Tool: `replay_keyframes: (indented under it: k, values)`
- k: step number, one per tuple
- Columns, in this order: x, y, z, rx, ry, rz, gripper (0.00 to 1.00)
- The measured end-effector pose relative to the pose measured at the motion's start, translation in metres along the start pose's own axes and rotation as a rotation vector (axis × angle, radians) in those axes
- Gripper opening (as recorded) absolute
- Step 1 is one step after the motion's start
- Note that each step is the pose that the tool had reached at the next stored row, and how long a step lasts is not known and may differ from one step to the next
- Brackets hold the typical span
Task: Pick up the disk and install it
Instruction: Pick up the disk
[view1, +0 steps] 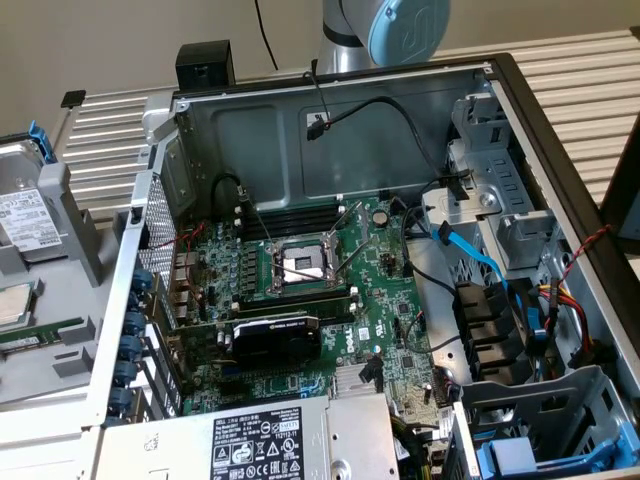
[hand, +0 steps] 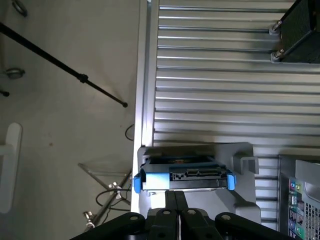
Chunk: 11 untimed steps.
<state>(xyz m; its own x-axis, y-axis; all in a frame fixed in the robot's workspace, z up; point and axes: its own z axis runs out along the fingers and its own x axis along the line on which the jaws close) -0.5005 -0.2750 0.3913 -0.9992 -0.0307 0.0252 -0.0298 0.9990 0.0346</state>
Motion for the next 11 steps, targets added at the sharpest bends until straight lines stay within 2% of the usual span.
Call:
replay_keyframes:
  k: [11]
  values:
    - [0.0, 0.0, 0.0, 0.005, 0.0068, -0.197, 0.11]
